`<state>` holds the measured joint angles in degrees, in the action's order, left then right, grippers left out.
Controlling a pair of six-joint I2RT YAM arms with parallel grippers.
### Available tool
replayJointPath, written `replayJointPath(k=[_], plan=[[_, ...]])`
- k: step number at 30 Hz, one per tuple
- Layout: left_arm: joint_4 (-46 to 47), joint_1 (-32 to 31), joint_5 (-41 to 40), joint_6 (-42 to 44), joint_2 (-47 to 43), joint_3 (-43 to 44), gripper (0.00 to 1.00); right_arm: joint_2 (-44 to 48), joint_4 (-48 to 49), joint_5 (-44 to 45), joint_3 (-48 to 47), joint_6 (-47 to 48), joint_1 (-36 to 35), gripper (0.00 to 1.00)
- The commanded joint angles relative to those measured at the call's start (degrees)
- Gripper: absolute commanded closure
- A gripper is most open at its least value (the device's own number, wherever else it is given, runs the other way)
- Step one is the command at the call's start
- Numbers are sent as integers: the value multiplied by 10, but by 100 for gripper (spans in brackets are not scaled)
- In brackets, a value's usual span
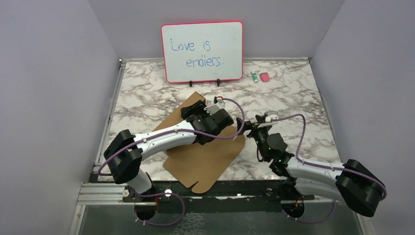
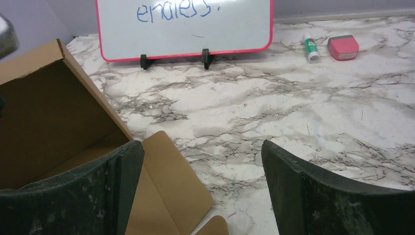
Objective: Fold the paper box
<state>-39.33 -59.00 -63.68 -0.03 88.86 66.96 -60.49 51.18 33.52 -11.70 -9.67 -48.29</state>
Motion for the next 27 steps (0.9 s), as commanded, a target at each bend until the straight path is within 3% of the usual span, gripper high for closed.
replayJointPath(k=[1, 5, 10, 18, 27], plan=[[16, 17, -50, 38, 19, 13, 50, 25, 31, 26, 13, -7, 1, 5], [20, 36, -59, 44, 25, 20, 63, 43, 33, 28, 19, -6, 1, 5], [25, 59, -14, 40, 3, 34, 83, 74, 9, 26, 15, -4, 2, 5], [49, 186, 201, 5, -36, 47, 86, 183, -146, -9, -47, 3, 2, 5], [55, 305, 444, -93, 7, 61, 87, 245, -414, -77, -235, 25, 2, 5]])
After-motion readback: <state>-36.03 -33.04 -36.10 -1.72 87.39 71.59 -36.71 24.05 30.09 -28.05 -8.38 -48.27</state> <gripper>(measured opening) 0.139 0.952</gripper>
